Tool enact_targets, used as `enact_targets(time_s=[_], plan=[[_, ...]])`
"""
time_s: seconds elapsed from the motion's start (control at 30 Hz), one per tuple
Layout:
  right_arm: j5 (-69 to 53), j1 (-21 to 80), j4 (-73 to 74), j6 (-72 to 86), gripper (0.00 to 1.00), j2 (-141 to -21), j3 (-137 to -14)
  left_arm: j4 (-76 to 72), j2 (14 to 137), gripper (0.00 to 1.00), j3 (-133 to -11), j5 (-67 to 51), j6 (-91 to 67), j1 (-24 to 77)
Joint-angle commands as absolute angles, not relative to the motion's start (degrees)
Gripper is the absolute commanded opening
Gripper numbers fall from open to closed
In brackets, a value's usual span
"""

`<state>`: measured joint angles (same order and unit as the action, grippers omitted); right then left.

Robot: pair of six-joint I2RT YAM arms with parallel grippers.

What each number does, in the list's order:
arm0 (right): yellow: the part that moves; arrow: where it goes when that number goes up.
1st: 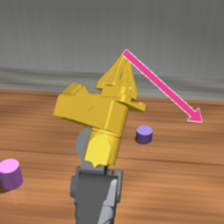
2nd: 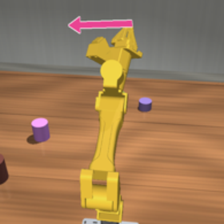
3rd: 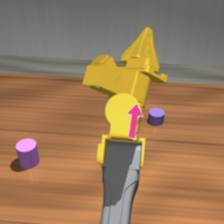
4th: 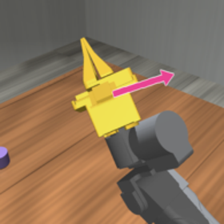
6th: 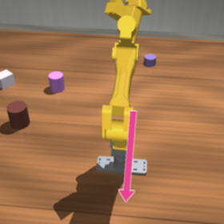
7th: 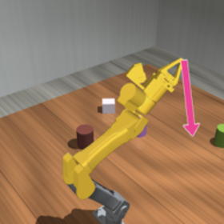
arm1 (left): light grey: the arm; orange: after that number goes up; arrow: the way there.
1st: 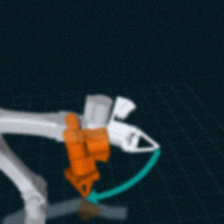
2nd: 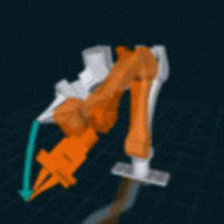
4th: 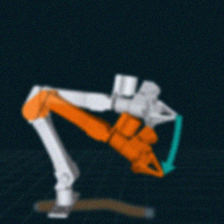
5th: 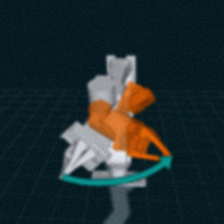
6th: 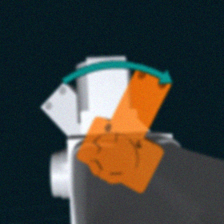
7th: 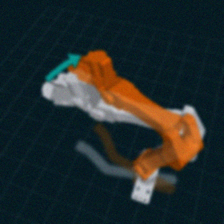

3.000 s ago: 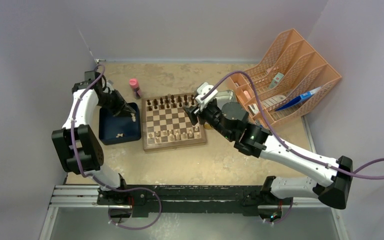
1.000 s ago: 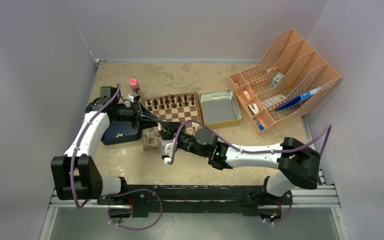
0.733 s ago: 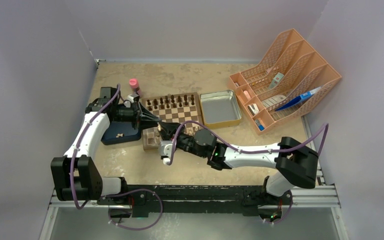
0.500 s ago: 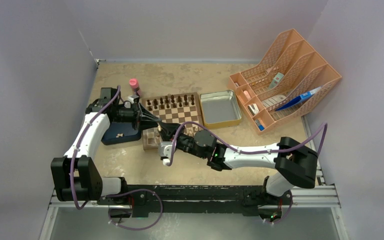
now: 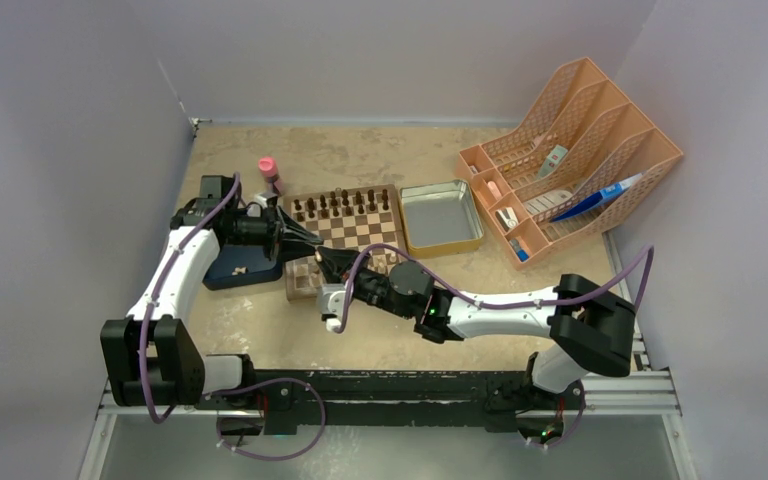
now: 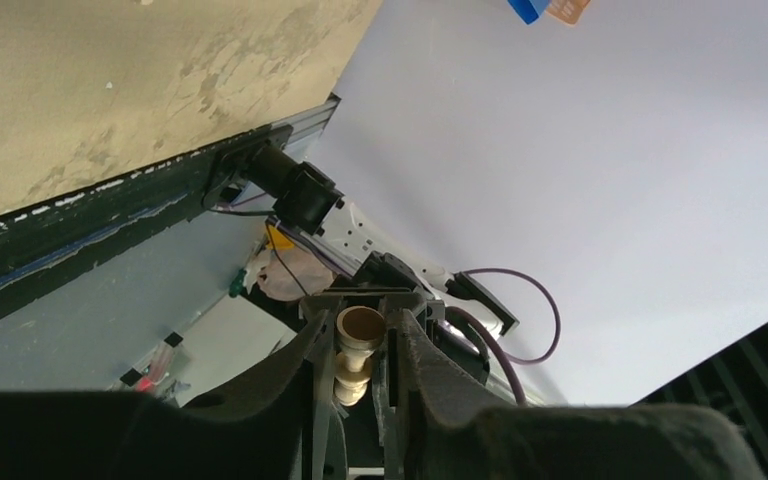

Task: Set up the chess pieces on the board
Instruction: Place the chess piece on the chessboard.

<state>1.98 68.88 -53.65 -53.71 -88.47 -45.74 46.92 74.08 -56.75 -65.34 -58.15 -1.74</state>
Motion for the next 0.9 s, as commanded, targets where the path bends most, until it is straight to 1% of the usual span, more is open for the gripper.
enact_targets(time_s=[0.0,0.03,0.13,0.2,0.3,0.4,0.5,0.57,0.63,0.7,0.73,0.77,0.87], plan=[[2.5,69.3,-56.5,-45.3,0.0,-85.9,-47.7,42.8,72.2,0.3,-57.6,-61.7,-59.9,-1.4],[2.8,69.3,-55.4,-42.6,0.0,-85.5,-48.1,41.2,72.4,0.34,-57.7,-60.7,-60.7,-1.3],[3.2,69.3,-51.3,-35.9,0.0,-84.8,-48.7,37.7,73.2,0.5,-58.0,-57.9,-62.4,-1.3],[4.2,69.3,-49.6,-32.8,0.0,-84.3,-48.9,36.0,74.3,0.57,-59.0,-55.9,-61.6,-1.4],[4.7,69.2,-44.8,-27.4,0.0,-83.6,-51.1,38.6,76.9,0.6,-62.8,-50.2,-56.8,-1.4],[6.2,69.3,-40.6,-21.6,0.0,-84.1,-53.4,43.8,79.4,0.61,-67.3,-40.9,-50.6,-1.5],[7.4,69.3,-36.7,-15.8,0.0,-84.7,-55.4,45.4,80.1,0.63,-68.9,-31.2,-48.7,-1.5],[9.3,69.2,-36.4,-12.2,0.0,-84.4,-55.5,45.4,80.1,0.67,-69.3,-25.2,-48.1,-1.5],[11.2,69.2,-36.5,-8.6,0.0,-83.6,-55.3,47.5,80.6,0.68,-70.8,-18.5,-47.9,-1.5],[13.7,69.1,-36.3,-4.1,0.0,-83.2,-55.3,47.5,81.8,0.7,-72.3,-15.7,-46.3,-1.5],[15.0,69.1,-35.4,-1.7,0.0,-83.2,-55.7,47.3,82.6,0.73,-73.1,-15.4,-45.1,-1.5],[16.2,69.2,-33.8,1.2,0.0,-83.3,-56.6,48.0,84.1,0.76,-74.3,-14.6,-44.4,-1.4],[17.6,69.1,-27.0,7.0,0.0,-84.1,-59.5,49.5,87.1,0.79,-77.2,-13.0,-42.2,-1.5]])
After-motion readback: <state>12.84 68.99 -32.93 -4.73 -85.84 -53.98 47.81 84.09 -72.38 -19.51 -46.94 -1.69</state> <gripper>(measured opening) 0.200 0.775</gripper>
